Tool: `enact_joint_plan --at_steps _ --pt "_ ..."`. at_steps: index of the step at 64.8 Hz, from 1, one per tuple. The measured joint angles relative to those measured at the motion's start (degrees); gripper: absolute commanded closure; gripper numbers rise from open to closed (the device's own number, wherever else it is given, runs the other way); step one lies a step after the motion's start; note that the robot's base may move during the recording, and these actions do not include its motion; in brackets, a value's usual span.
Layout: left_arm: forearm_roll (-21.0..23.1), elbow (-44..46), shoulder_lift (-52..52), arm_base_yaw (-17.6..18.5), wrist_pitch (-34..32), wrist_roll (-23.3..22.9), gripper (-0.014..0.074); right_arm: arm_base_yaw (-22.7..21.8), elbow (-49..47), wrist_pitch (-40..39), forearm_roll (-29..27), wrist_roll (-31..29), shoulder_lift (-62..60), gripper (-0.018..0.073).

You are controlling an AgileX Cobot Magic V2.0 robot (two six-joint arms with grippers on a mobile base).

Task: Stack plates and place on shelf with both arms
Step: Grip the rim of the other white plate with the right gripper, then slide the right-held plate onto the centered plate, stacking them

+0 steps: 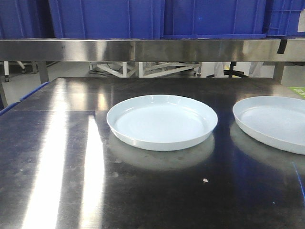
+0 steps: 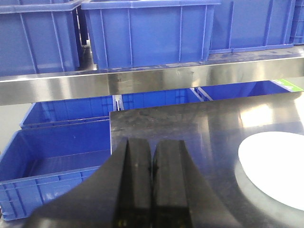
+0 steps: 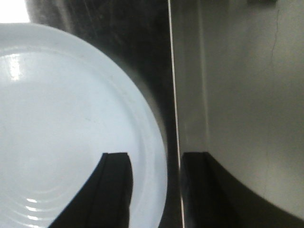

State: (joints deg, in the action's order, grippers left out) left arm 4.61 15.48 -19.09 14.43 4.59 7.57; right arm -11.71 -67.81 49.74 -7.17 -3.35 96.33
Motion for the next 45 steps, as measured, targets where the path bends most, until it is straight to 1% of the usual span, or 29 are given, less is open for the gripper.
enact_joint_plan --at_steps 29,34,45 --pt "0.0 0.0 0.1 0.0 0.0 0.0 0.0514 0.0 -0.1 -1.6 -0.1 0.0 4.6 0.0192" --pt "0.0 0.0 0.1 0.0 0.0 0.0 0.0514 0.0 -0.1 -1.7 -0.1 0.0 4.9 0.0228" --pt "0.0 0.0 0.1 0.0 0.0 0.0 0.0514 0.0 -0.1 -1.7 -0.3 -0.1 4.9 0.0407"
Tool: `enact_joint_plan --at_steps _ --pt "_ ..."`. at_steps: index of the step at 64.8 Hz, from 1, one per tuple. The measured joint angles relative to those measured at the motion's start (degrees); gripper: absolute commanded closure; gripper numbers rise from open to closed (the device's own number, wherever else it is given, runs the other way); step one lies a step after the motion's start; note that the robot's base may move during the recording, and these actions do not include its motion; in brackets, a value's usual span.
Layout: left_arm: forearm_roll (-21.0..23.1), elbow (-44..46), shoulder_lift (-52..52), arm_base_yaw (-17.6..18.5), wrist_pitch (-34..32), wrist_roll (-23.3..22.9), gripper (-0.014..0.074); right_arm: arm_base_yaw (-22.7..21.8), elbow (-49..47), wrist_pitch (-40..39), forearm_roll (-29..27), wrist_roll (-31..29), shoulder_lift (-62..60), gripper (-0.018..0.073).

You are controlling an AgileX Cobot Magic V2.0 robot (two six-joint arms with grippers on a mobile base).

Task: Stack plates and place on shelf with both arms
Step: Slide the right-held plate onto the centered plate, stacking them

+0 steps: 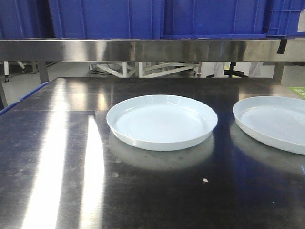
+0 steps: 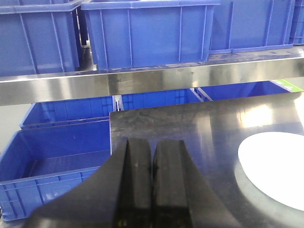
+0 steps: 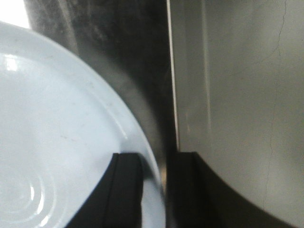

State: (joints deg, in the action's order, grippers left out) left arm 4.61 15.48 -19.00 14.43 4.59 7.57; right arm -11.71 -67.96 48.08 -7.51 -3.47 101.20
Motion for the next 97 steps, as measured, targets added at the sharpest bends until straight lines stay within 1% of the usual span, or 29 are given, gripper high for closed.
enact_joint_plan --at_steps 8,23,37,41,48,55,59,70,76,86,93,97 --pt "0.0 0.0 0.0 0.0 0.0 0.0 0.0514 -0.1 -0.5 0.6 -0.3 -0.2 0.0 0.0515" --pt "0.0 0.0 0.0 0.0 0.0 0.0 0.0514 -1.8 -2.7 3.7 -1.4 -0.4 -0.5 0.051" --pt "0.0 0.0 0.0 0.0 0.0 0.0 0.0514 -3.1 -6.1 6.8 -5.0 -1.3 -4.1 0.051" --pt "0.0 0.0 0.0 0.0 0.0 0.0 0.0514 -2.9 -6.8 7.5 -7.1 -1.3 -5.3 0.051" --pt "0.0 0.0 0.0 0.0 0.0 0.0 0.0514 -0.5 -7.1 8.0 -10.7 -1.3 -7.5 0.051" --pt "0.0 0.0 0.0 0.0 0.0 0.0 0.0514 4.4 -7.1 7.9 -13.5 -1.4 -8.2 0.051" --pt "0.0 0.0 0.0 0.0 0.0 0.0 0.0514 7.9 -7.1 7.4 -14.1 -1.4 -8.2 0.051" --pt "0.0 0.0 0.0 0.0 0.0 0.0 0.0514 16.9 -7.1 3.5 -15.7 -0.7 -6.4 0.051" --pt "0.0 0.0 0.0 0.0 0.0 0.0 0.0514 20.4 -7.1 1.1 -16.6 -0.2 -4.1 0.051" --pt "0.0 0.0 0.0 0.0 0.0 0.0 0.0514 23.8 -7.1 -2.9 -18.0 0.1 0.0 0.051" --pt "0.0 0.0 0.0 0.0 0.0 0.0 0.0514 24.6 -7.1 -4.2 -18.4 0.2 2.0 0.0505" --pt "0.0 0.0 0.0 0.0 0.0 0.0 0.0514 24.6 -7.1 -4.3 -18.4 0.2 2.8 0.0473"
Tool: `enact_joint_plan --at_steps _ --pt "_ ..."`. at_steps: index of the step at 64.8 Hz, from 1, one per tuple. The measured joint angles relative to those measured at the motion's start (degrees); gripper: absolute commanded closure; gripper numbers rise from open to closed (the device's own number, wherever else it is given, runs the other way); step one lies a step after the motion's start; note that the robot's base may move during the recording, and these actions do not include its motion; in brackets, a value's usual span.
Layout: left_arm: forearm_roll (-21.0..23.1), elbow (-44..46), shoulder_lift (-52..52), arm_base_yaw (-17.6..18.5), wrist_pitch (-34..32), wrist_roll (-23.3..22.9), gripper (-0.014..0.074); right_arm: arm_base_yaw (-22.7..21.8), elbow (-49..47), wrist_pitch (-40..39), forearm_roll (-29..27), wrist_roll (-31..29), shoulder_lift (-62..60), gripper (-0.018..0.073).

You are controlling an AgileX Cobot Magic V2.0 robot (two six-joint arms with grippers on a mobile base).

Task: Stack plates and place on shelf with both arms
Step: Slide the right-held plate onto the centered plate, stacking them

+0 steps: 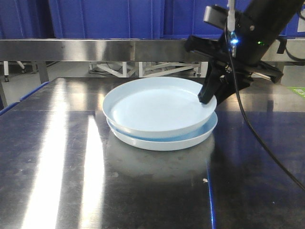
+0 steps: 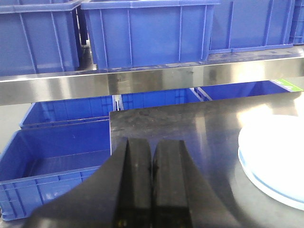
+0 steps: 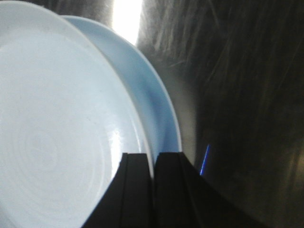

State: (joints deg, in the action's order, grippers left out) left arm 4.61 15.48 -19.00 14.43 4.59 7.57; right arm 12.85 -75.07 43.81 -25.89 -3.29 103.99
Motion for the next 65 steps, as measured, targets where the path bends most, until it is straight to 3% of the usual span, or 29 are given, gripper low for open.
enact_joint_plan --at_steps 19,65 --pt "0.0 0.0 0.0 0.0 0.0 0.0 0.0514 0.0 0.0 -0.1 1.3 0.1 0.3 0.0202" --pt "0.0 0.0 0.0 0.0 0.0 0.0 0.0514 1.3 0.0 -0.2 4.4 2.1 2.8 0.0197"
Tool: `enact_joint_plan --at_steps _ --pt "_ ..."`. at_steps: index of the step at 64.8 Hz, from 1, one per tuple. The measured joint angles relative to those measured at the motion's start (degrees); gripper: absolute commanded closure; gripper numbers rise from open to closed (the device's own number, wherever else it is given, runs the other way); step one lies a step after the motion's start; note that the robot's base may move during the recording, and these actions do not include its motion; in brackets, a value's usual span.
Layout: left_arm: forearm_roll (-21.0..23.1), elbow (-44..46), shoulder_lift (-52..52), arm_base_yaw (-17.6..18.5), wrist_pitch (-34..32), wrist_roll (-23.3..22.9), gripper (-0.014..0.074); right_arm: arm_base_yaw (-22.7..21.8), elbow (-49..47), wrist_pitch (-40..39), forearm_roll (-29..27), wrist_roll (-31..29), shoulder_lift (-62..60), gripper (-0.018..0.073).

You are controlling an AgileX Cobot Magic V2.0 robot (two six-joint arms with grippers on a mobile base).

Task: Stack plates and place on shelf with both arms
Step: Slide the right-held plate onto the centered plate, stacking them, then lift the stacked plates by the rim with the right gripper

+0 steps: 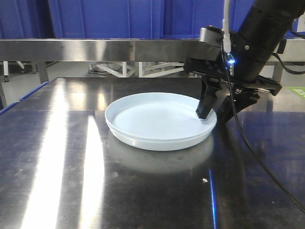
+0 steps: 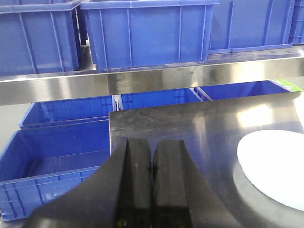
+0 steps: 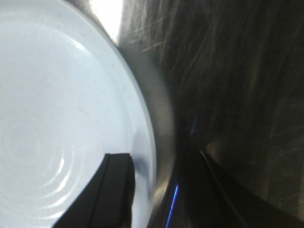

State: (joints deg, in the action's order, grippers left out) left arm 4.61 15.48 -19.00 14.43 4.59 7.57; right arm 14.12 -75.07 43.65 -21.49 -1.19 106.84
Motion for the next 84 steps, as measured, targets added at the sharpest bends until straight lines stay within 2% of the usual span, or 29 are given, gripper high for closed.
enact_joint_plan --at_steps 8,13,28,41,49,63,75,84 --pt "0.0 0.0 0.0 0.0 0.0 0.0 0.0514 0.9 0.0 -0.2 0.0 0.0 0.0 0.0201" --pt "0.0 0.0 0.0 0.0 0.0 0.0 0.0514 1.3 0.0 -0.3 0.0 0.0 0.1 0.0234" --pt "0.0 0.0 0.0 0.0 0.0 0.0 0.0514 1.5 0.0 -0.5 -0.1 1.2 0.2 0.0515" --pt "0.0 0.0 0.0 0.0 0.0 0.0 0.0514 1.5 0.0 -1.0 -0.4 1.2 -0.2 0.0508" --pt "0.0 0.0 0.0 0.0 0.0 0.0 0.0514 1.4 0.5 -3.2 2.0 1.2 -3.2 0.0508" --pt "0.0 0.0 0.0 0.0 0.0 0.0 0.0514 -0.9 10.1 -18.2 6.9 1.2 -14.5 0.0508" --pt "0.0 0.0 0.0 0.0 0.0 0.0 0.0514 -3.0 24.5 -35.1 7.4 1.2 -27.9 0.051" --pt "0.0 0.0 0.0 0.0 0.0 0.0 0.0514 -3.2 33.4 -42.1 7.4 1.2 -37.1 0.051"
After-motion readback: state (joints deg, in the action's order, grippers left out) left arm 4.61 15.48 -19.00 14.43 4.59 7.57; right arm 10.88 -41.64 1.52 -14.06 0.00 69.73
